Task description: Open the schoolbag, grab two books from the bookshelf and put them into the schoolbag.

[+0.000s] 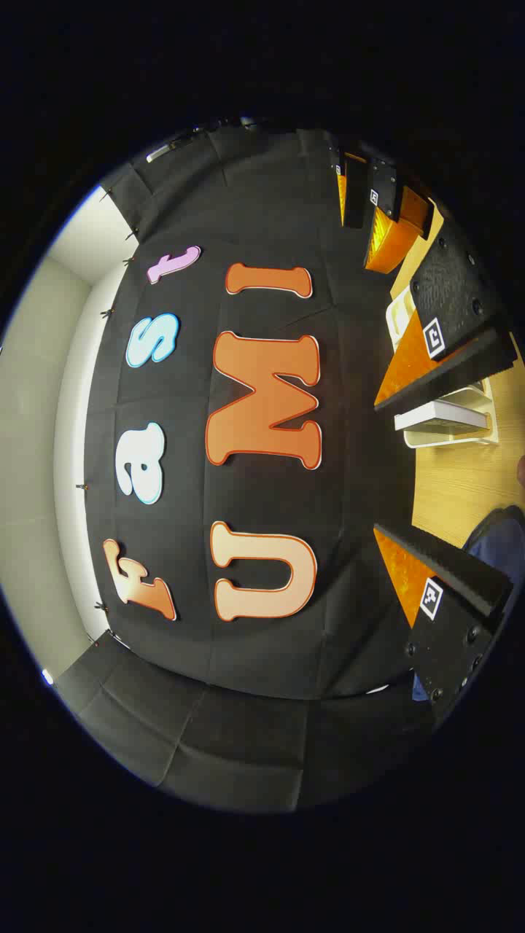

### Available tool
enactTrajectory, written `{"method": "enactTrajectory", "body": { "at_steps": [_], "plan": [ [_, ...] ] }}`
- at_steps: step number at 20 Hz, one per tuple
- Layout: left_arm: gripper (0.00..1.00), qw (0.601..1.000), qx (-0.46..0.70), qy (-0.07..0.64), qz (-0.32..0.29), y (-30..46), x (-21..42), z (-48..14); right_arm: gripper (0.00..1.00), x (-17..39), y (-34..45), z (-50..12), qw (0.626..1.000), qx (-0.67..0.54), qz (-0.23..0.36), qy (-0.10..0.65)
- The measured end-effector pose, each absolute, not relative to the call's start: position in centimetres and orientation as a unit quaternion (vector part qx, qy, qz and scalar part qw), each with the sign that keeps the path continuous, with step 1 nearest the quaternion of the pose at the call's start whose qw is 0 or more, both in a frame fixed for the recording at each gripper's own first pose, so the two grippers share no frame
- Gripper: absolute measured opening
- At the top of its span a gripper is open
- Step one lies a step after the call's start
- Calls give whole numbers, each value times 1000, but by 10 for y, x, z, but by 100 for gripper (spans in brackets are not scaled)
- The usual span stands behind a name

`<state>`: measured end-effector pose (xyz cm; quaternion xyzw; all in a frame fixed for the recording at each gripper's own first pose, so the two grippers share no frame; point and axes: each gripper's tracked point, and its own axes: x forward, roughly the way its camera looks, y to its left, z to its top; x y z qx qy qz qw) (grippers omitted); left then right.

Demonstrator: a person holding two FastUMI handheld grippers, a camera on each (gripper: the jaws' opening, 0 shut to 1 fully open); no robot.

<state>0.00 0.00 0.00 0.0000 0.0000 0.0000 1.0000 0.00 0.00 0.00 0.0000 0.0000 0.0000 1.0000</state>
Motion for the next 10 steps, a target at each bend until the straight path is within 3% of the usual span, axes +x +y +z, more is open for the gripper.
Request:
{"method": "enactTrajectory", "body": {
  "at_steps": [10],
  "plan": [
    [93, 1000, 6, 1, -17, -7, -8, 0, 96, -3, 5, -3, 1000, -2, 0, 6]
  ]
}}
